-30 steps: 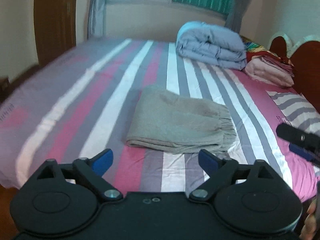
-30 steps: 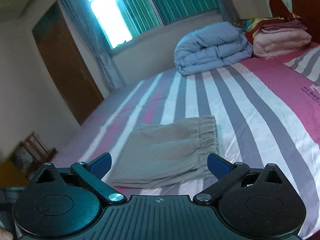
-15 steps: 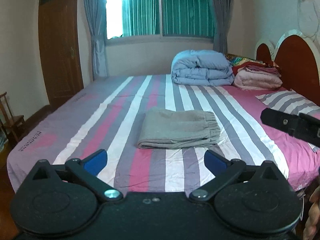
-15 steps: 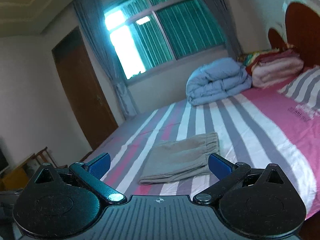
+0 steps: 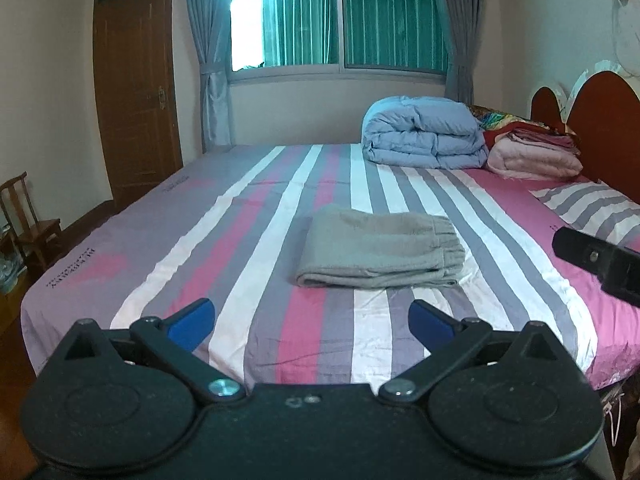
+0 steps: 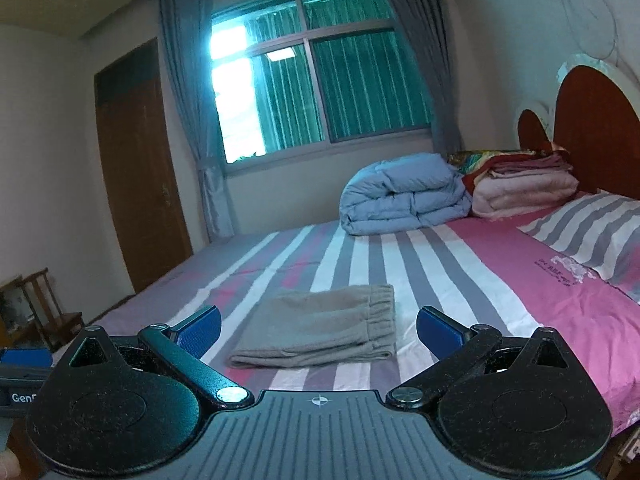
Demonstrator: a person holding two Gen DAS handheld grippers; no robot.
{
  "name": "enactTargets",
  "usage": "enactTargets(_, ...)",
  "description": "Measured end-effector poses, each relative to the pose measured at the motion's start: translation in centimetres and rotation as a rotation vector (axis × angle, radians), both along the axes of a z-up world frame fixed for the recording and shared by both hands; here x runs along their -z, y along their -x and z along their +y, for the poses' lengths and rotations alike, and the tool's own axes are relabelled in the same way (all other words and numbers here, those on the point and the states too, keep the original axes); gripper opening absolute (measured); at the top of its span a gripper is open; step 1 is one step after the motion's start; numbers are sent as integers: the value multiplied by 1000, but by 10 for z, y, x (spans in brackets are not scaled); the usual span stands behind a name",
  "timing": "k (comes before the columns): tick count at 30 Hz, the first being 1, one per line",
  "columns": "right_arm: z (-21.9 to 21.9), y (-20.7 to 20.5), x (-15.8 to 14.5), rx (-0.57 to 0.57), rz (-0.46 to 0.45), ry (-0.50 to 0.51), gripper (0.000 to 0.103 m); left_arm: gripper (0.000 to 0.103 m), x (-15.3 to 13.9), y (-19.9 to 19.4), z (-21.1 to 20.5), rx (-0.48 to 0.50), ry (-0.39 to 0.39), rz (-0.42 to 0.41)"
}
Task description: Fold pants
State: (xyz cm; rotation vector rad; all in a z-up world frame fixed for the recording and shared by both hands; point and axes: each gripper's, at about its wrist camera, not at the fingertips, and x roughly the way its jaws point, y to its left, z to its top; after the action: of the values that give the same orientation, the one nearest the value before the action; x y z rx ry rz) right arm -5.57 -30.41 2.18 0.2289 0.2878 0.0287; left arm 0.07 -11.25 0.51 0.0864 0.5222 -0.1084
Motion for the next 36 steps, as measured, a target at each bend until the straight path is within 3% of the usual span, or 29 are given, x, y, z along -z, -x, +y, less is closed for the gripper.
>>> enactTargets(14,5,4,1,16,-4,81,103,97,3,0,5,-6,15,4)
enactTargets(36,-1,0,6,8,25,70,103,97,4,0,1,-7,1,14)
